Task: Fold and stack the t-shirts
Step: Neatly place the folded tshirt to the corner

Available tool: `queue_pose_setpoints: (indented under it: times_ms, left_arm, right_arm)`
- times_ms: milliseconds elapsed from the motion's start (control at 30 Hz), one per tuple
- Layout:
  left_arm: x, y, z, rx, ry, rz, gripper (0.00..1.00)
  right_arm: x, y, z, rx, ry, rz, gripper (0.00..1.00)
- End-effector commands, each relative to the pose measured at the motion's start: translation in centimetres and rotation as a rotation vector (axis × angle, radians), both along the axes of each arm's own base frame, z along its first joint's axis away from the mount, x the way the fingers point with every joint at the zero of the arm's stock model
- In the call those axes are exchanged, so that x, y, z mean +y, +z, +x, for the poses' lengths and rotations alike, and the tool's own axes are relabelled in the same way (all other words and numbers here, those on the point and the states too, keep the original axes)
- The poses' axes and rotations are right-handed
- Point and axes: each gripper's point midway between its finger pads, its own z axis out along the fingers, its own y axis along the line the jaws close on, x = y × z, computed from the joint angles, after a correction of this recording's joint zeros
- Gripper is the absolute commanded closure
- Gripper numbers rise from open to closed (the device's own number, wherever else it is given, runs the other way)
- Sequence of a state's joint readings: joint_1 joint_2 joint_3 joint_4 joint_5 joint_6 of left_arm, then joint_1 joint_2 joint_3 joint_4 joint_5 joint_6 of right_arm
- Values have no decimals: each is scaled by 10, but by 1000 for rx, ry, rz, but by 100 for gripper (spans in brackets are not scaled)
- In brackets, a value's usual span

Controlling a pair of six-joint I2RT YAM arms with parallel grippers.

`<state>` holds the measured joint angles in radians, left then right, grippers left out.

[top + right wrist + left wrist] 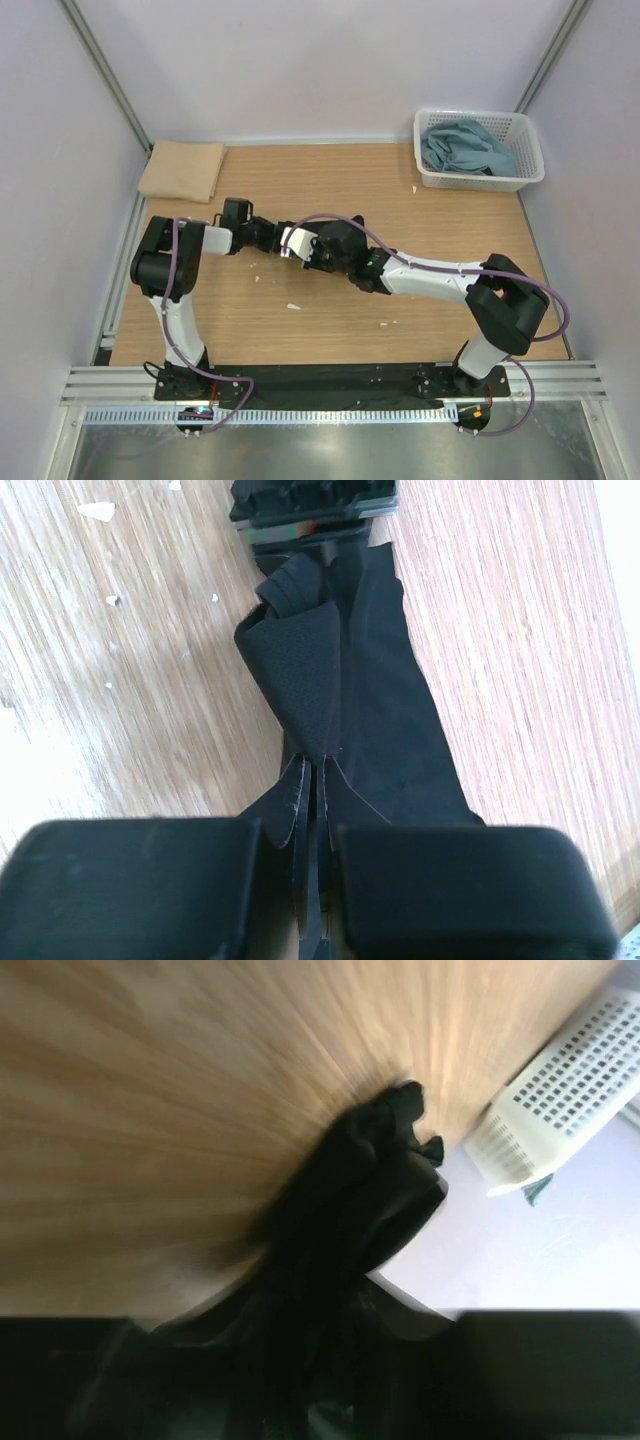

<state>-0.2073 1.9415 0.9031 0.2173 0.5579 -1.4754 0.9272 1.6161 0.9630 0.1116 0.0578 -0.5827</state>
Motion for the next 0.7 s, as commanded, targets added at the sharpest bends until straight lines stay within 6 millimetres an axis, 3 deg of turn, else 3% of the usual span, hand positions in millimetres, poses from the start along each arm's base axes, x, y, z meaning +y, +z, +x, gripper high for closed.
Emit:
queue_pose_setpoints:
  times_ms: [0,33,67,100,167,200,267,300,367,433,467,533,667]
  left_arm:
    - [8,-17,3,-9,-59,93,91]
    - [10,-18,5,-20,-76,110,100]
    - [11,-10,16,-56,-88,133,100]
    - [14,-12,13,-72,-139,182,100]
    - [18,4,25,-136,-174,237,100]
    - [21,4,23,-133,-200,273,100]
    - [21,21,35,-238,-271,323,100]
    - [21,25,35,-256,-303,327,100]
    - [24,38,48,-343,-378,388,100]
    - [37,36,48,-361,-468,489,100]
    - [41,49,61,-393,-478,536,100]
    - [60,44,60,-343,-516,621,100]
    - [100,69,88,-371,-536,831,100]
  right_arm:
    - [18,51,6,-45,2,151,95]
    - [18,52,5,-30,-2,151,89]
    - [17,52,5,-7,-23,163,79]
    - [13,53,5,13,-54,162,61]
    - [7,56,3,56,-114,195,45]
    - [-3,68,4,48,-165,222,31]
    - [-25,61,4,90,-260,229,21]
    - [-36,69,1,117,-310,268,15]
    - [-63,54,-3,163,-395,234,12]
    - [-86,42,-14,199,-461,214,11]
    - [-94,39,-17,206,-484,215,10]
    - [-114,28,-28,237,-537,242,10]
    - [-134,9,-46,292,-589,269,10]
